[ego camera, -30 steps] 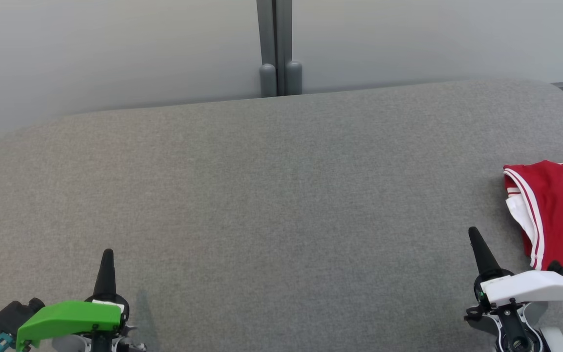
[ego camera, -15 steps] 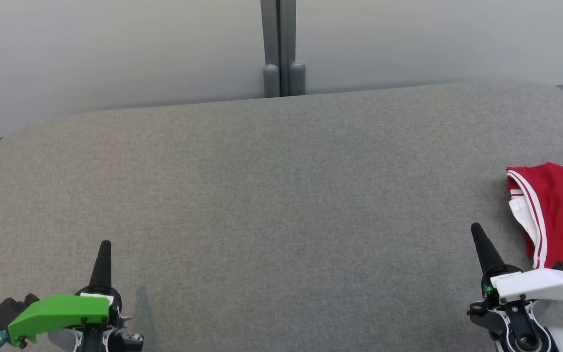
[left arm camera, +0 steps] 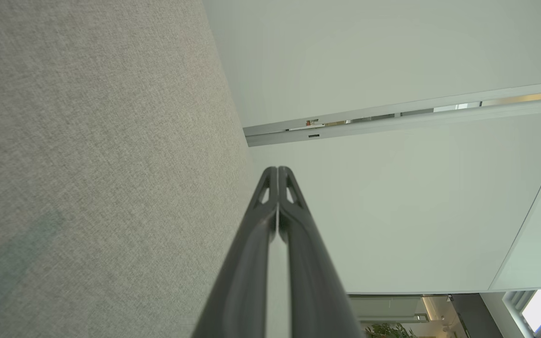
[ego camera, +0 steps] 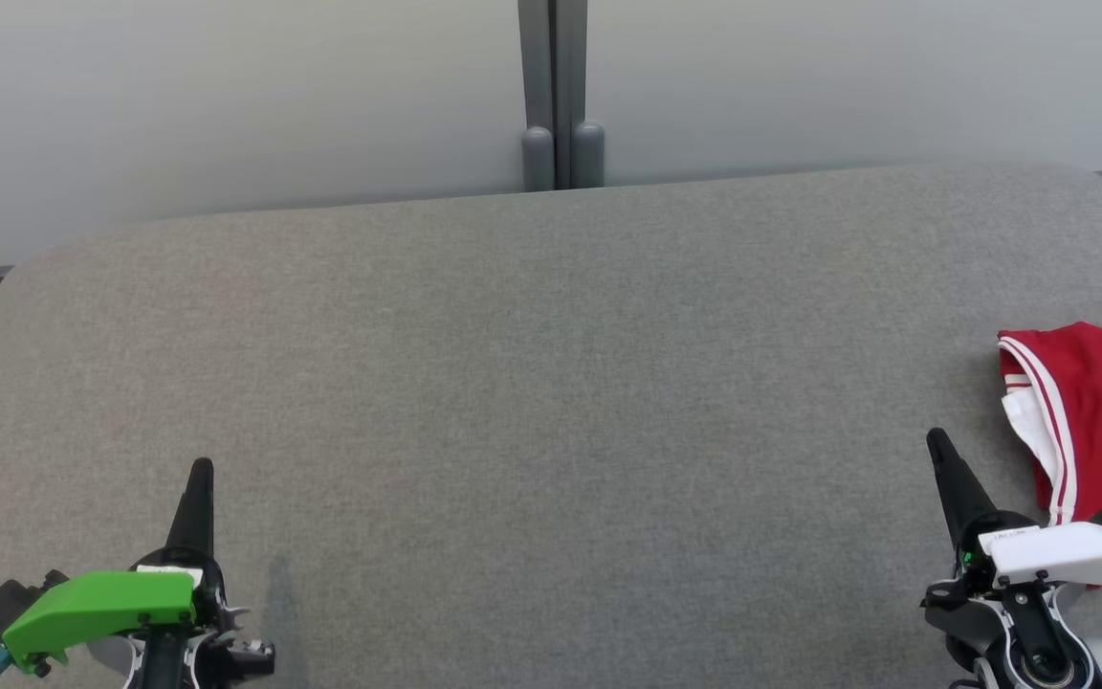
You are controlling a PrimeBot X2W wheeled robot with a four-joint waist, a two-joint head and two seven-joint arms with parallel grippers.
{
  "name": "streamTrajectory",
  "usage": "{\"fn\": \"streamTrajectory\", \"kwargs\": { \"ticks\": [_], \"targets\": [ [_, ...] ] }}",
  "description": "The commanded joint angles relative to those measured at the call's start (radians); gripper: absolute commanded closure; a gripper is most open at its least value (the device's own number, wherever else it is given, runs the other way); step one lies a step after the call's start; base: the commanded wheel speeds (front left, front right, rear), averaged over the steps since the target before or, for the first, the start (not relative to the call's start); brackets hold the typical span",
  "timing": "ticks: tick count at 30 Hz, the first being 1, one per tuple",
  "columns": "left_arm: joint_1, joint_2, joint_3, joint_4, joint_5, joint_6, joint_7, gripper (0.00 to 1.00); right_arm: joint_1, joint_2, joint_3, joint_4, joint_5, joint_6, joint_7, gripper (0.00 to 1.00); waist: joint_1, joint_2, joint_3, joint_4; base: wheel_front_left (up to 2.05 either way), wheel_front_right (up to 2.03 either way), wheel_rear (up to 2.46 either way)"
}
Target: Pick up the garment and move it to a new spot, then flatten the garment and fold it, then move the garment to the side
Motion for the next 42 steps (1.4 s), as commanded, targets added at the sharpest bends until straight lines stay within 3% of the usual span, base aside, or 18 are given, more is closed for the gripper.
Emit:
{"fn": "streamTrajectory", "kwargs": {
  "ticks": [1,20,42],
  "targets": [
    [-0.021,0.008,0.006,-0.007,-0.022,-0.004,0.007,1.0,-0.011,-0.006,-0.005,-0.01,0.022,0.0,0.008,1.0,0.0,0.0,0.0,0.001,0.0,0.0,0.0],
    [-0.037,0.009,0.024,-0.015,-0.166,-0.01,0.048,1.0,-0.009,-0.007,-0.021,-0.031,0.171,0.0,0.048,1.0,0.0,0.0,-0.003,0.014,0.0,0.0,0.0],
    [-0.037,0.009,0.023,-0.015,-0.161,-0.009,0.047,1.0,-0.009,-0.007,-0.02,-0.03,0.166,0.0,0.047,1.0,0.0,0.0,-0.003,0.014,0.0,0.0,0.0]
  ]
}}
